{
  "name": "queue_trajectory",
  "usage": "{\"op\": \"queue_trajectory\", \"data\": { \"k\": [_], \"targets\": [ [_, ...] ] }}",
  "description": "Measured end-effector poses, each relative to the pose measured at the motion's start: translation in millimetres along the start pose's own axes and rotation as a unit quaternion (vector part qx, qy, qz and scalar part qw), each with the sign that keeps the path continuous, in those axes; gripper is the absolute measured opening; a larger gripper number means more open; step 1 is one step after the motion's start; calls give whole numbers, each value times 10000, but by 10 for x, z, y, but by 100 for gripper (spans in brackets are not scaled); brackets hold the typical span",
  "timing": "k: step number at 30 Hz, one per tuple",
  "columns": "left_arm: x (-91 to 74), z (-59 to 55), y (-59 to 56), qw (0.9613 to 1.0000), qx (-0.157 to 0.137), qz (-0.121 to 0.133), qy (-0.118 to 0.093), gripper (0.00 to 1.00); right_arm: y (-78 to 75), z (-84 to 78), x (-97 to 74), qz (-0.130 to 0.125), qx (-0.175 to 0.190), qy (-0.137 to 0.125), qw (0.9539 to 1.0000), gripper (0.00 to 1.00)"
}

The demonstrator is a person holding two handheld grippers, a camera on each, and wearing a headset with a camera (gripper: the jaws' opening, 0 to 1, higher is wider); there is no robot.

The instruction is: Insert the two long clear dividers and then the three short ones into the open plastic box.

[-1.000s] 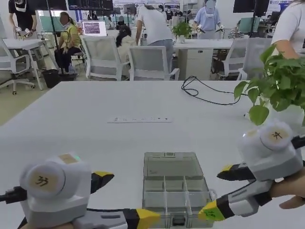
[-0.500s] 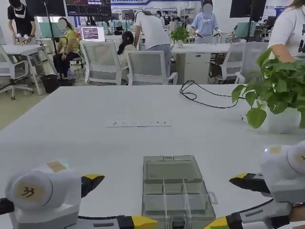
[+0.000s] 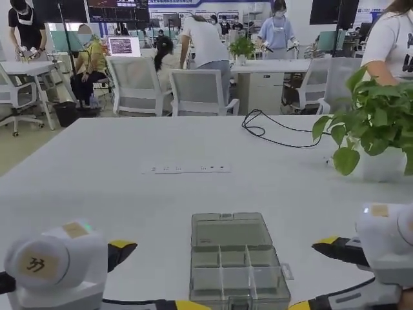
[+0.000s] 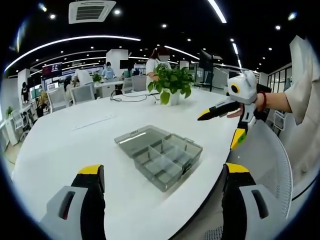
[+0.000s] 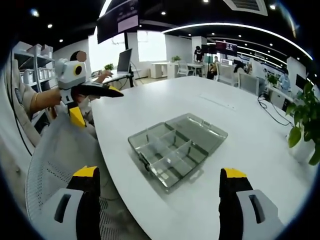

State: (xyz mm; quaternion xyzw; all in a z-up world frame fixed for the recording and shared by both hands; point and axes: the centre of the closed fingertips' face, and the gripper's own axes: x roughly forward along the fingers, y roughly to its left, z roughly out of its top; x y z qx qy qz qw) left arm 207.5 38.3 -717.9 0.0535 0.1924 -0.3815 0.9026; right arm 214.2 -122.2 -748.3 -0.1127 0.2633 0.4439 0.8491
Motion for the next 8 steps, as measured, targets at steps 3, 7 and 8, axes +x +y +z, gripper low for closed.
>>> {"op": "queue_trajectory", "data": {
  "k": [3, 7, 8],
  "targets": [
    [3, 4, 14, 10000, -14, 39, -8, 100, 4, 17, -5, -18, -27, -59, 10000, 100],
    [1, -16, 32, 9999, 9, 96, 65, 100, -4, 45, -12, -74, -58, -161, 9998, 100],
    [0, -16, 36, 9999, -1, 108, 70, 100, -2, 52, -15, -73, -45, -184, 9998, 100]
  ]
}}
